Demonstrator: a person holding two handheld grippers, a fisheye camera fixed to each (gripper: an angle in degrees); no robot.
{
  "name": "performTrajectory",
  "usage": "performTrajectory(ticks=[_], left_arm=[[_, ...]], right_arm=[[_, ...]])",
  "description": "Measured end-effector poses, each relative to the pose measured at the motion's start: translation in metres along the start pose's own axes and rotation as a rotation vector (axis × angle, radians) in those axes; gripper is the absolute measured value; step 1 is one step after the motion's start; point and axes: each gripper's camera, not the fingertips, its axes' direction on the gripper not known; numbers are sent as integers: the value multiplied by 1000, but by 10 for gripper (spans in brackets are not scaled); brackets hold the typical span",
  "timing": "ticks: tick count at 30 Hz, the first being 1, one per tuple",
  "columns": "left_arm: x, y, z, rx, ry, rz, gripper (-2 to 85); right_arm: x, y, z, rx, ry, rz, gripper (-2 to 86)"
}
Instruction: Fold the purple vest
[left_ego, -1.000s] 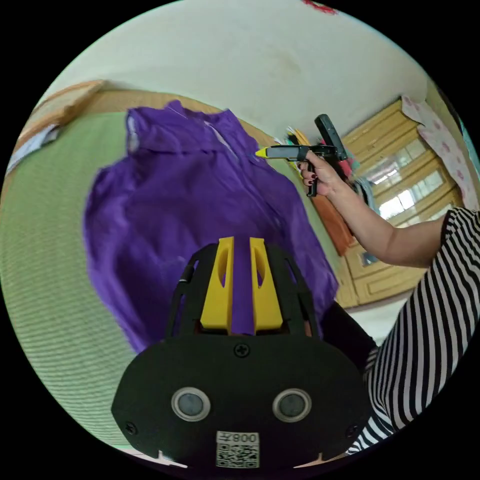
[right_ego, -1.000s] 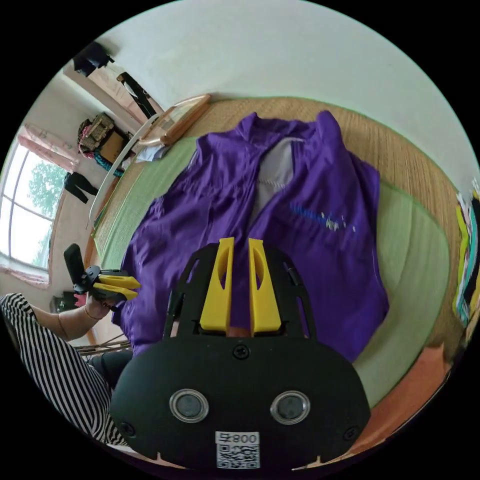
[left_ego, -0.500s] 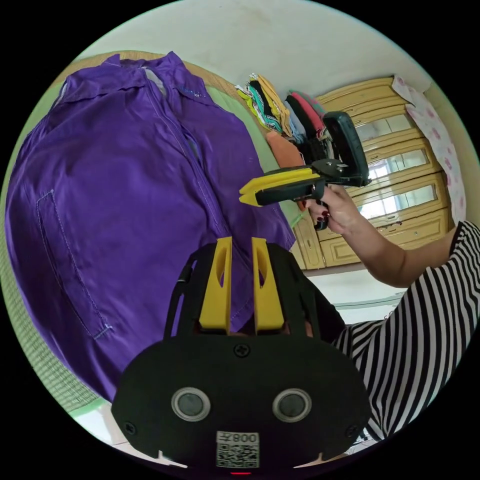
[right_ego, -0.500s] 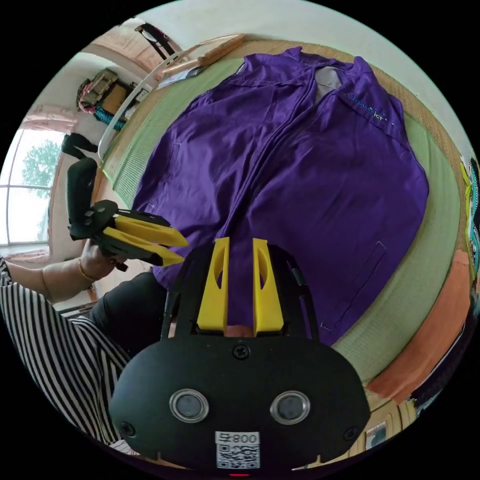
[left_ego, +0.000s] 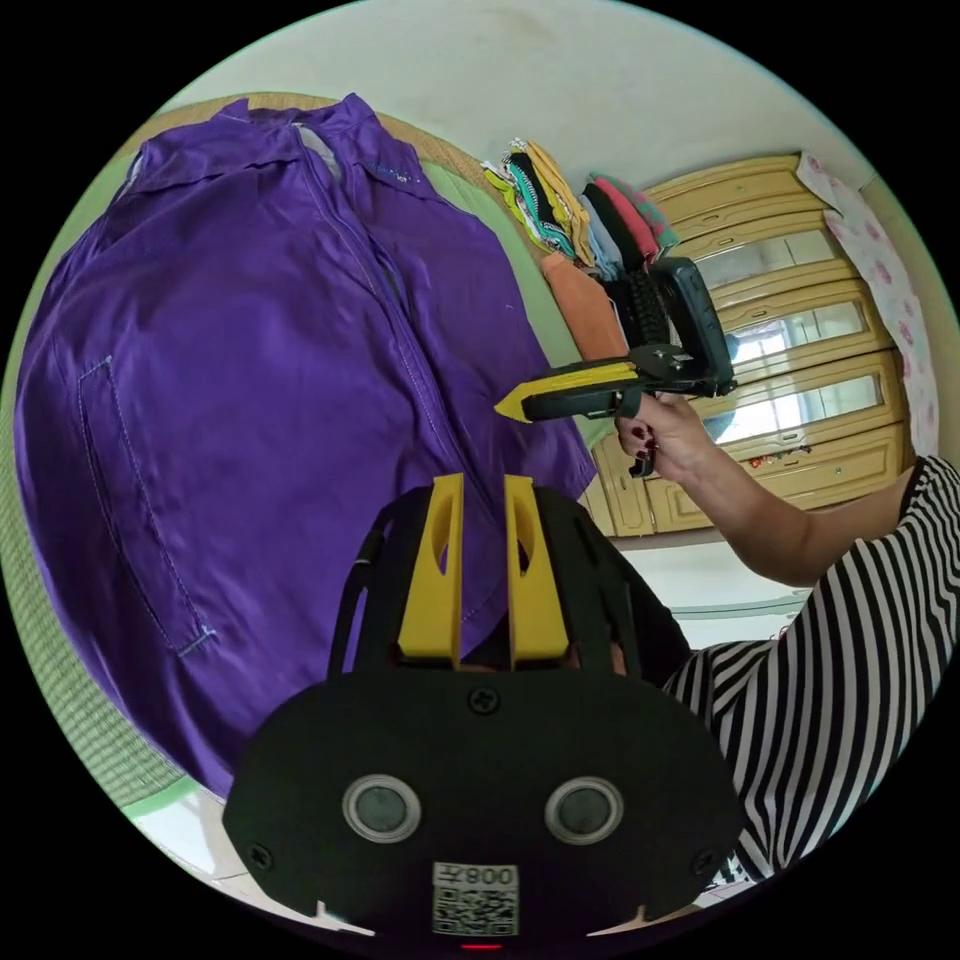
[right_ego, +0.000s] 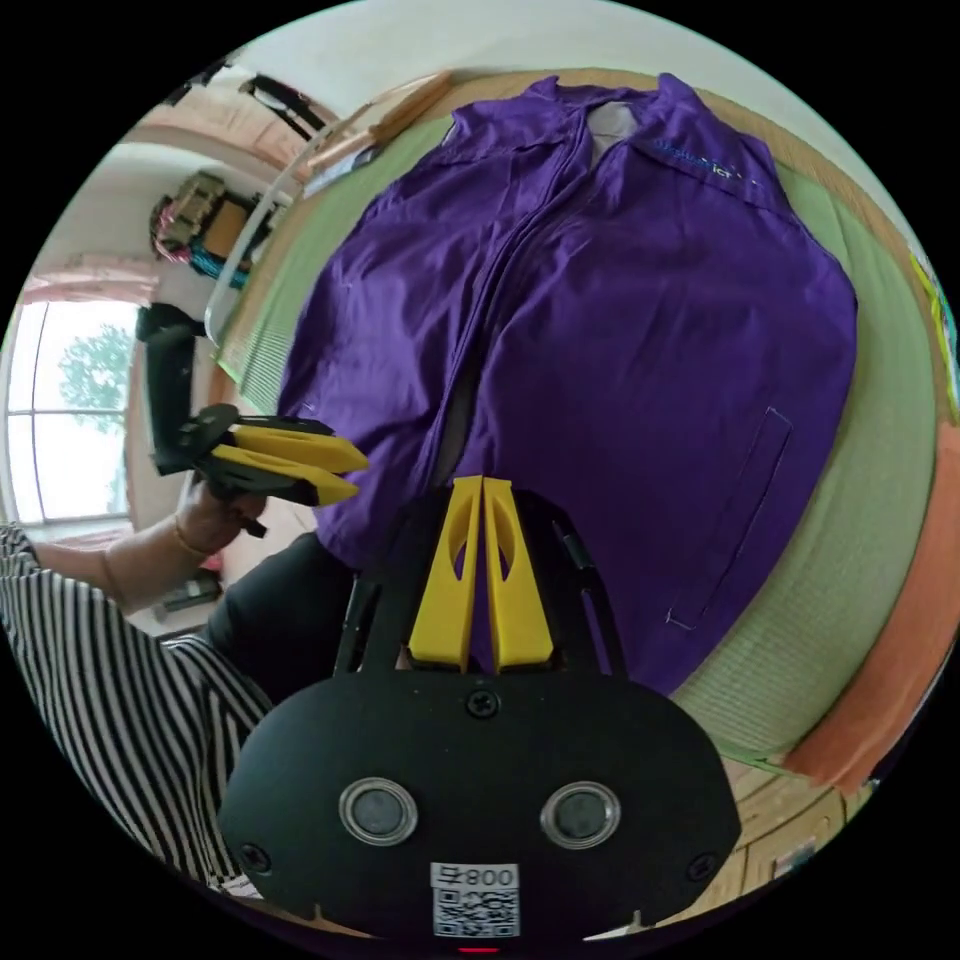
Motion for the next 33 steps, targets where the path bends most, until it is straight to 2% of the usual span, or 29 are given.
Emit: performTrajectory(ticks=[7,13,14,18,23,29,33], left_arm=[[-20,-38,32,17,94,-1,111],[-51,-63,77,-9,306,-45,140],[-59,-65,85,10,395,-53,139],[-79,-71,117,31,670,-76,104],[-74,-72,122,93,771,-48,47],[-61,-67,115,133,602,-55,32],[-54,-69,124,97,488,-56,29]], right_arm=[[59,27,-23,65,-219,45,-1],[90,40,-38,116,-370,44,0],[97,42,-41,123,-406,45,0],[117,47,-42,131,-515,50,0],[118,45,-39,98,-563,37,2],[122,22,-72,172,-318,89,21],[101,-66,-100,256,-81,53,60]])
